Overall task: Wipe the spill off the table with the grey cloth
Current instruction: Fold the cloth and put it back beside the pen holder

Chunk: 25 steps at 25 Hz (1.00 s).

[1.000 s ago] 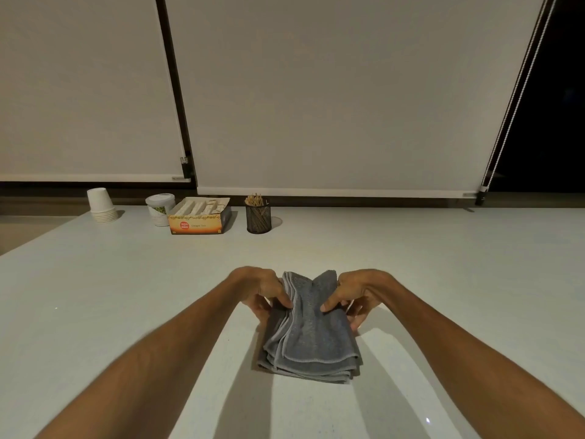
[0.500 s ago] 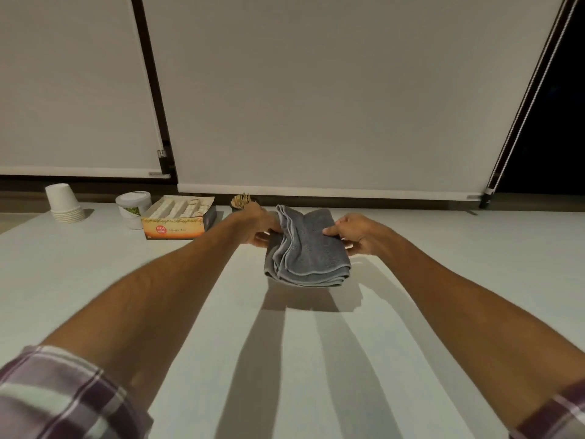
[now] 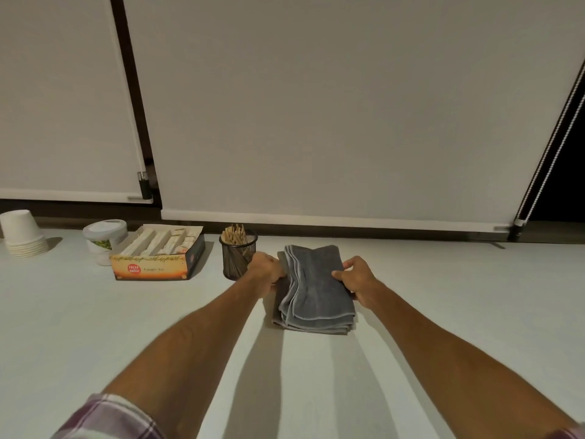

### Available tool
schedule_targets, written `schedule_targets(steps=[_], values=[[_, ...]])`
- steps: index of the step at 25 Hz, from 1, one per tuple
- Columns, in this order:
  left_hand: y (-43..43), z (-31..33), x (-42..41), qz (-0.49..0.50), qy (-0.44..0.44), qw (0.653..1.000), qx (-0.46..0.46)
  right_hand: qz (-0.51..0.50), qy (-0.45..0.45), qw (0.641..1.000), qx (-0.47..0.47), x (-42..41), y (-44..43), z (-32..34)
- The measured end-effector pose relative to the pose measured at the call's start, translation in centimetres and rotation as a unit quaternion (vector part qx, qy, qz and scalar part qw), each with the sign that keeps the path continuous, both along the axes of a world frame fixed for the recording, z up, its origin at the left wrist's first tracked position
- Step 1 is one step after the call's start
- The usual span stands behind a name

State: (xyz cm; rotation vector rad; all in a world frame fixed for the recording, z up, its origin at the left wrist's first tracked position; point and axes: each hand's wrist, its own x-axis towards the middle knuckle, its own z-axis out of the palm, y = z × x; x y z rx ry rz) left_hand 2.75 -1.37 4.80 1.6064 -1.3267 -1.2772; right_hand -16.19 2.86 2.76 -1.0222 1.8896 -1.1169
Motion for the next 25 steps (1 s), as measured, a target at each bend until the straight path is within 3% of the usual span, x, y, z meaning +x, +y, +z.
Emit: schedule_targets(steps=[7,10,13,19,22,25], values=[[-5.1,-1.2,-3.0,0.024,-0.006,0.999,-0.040,-0.032,0.053,0.998,-0.016,-2.1,-3.9,-0.6],[-4.7,-2.4,-3.0,0.039,-0.114,0.985,-0.120,-0.009,0.194,0.981,0.010,-2.3,-4.1,-1.1],[-3.2,-4.1,-2.7,-0.011,-0.193,0.971,-0.137,0.049,0.350,0.934,0.046,-1.8,-3.3,-2.4],[-1.4,-3.9,-2.7,-0.072,-0.310,0.941,-0.111,0.051,0.461,0.884,0.047,-0.3,-1.9,-3.7],[-1.3,-3.7,-2.8,-0.056,-0.280,0.955,-0.081,0.084,0.491,0.867,-0.014,0.1,-1.7,-3.9],[-1.6,-3.6,-2.5,-0.020,-0.172,0.984,-0.047,0.166,0.460,0.868,-0.086,0.8,-1.6,-3.6]])
